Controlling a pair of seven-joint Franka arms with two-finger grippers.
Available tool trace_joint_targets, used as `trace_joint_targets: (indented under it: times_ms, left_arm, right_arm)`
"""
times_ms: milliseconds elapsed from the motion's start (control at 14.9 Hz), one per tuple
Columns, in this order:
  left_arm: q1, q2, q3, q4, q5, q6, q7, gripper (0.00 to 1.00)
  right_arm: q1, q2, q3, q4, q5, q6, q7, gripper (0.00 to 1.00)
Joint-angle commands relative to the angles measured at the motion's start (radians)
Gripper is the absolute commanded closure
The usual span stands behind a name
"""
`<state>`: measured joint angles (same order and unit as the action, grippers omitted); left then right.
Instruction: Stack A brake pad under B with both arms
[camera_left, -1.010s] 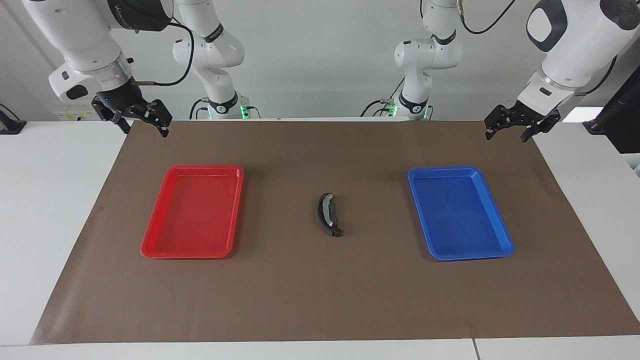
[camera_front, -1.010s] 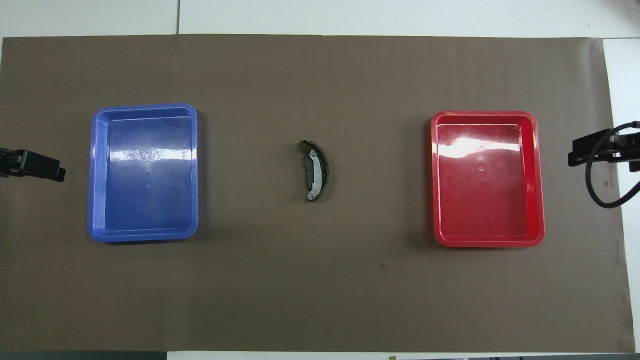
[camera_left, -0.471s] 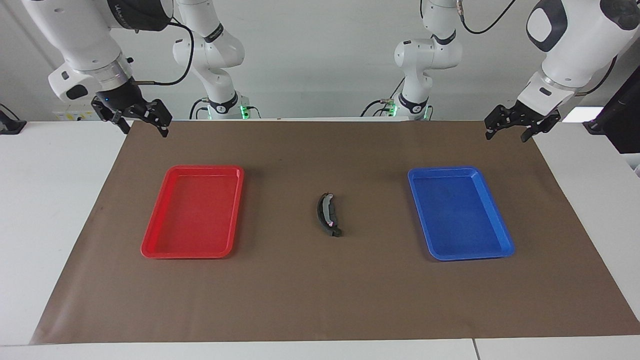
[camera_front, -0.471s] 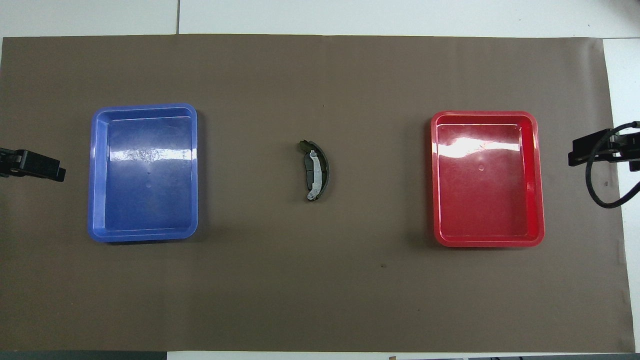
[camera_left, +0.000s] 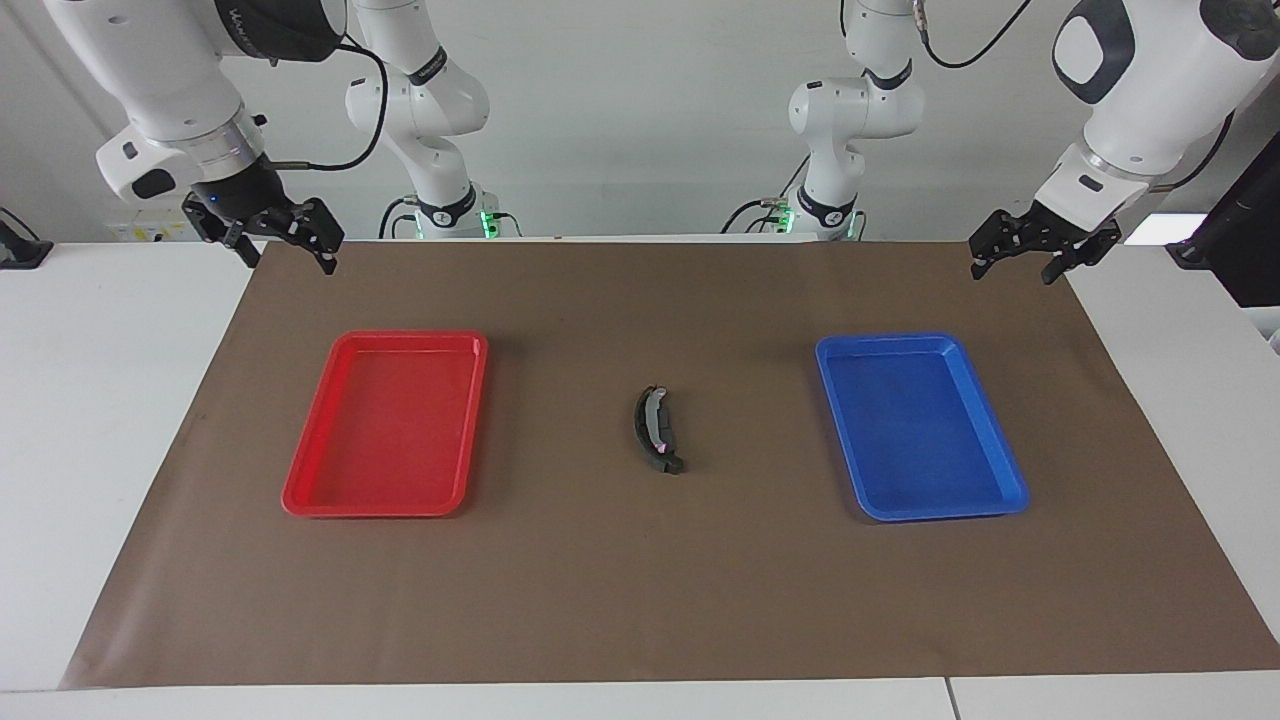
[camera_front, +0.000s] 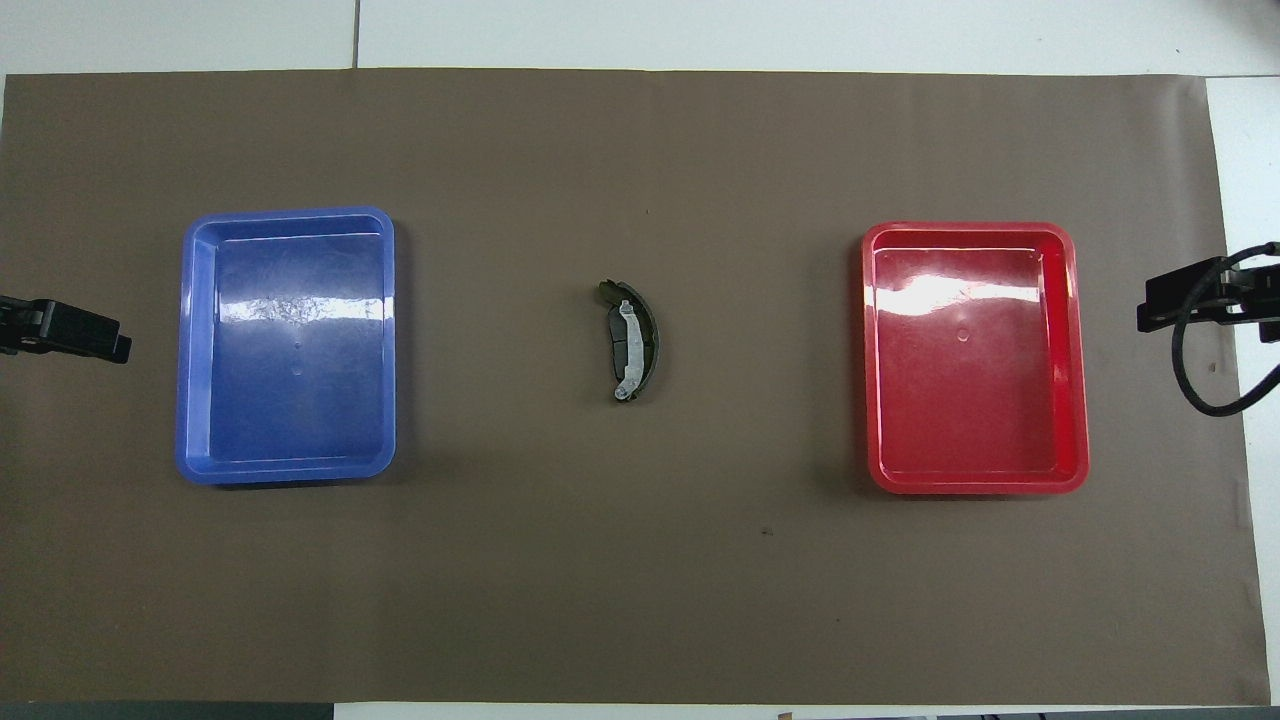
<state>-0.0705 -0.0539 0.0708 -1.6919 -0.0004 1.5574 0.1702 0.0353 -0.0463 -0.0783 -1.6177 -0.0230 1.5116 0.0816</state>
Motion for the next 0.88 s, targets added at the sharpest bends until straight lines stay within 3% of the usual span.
trace_joint_targets:
  times_ms: [0,808]
  left_arm:
    - [0.015,0.005,-0.009,0.015,-0.007,-0.014,0.009,0.01]
    - [0.015,0.005,-0.009,0.015,-0.007,-0.013,0.009,0.01]
  right_arm:
    - [0.000,-0.010,-0.001,-0.005,0.001,0.010,-0.022,0.00]
    - [0.002,-0.012,0.005,-0.008,-0.020,0.016,-0.026,0.00]
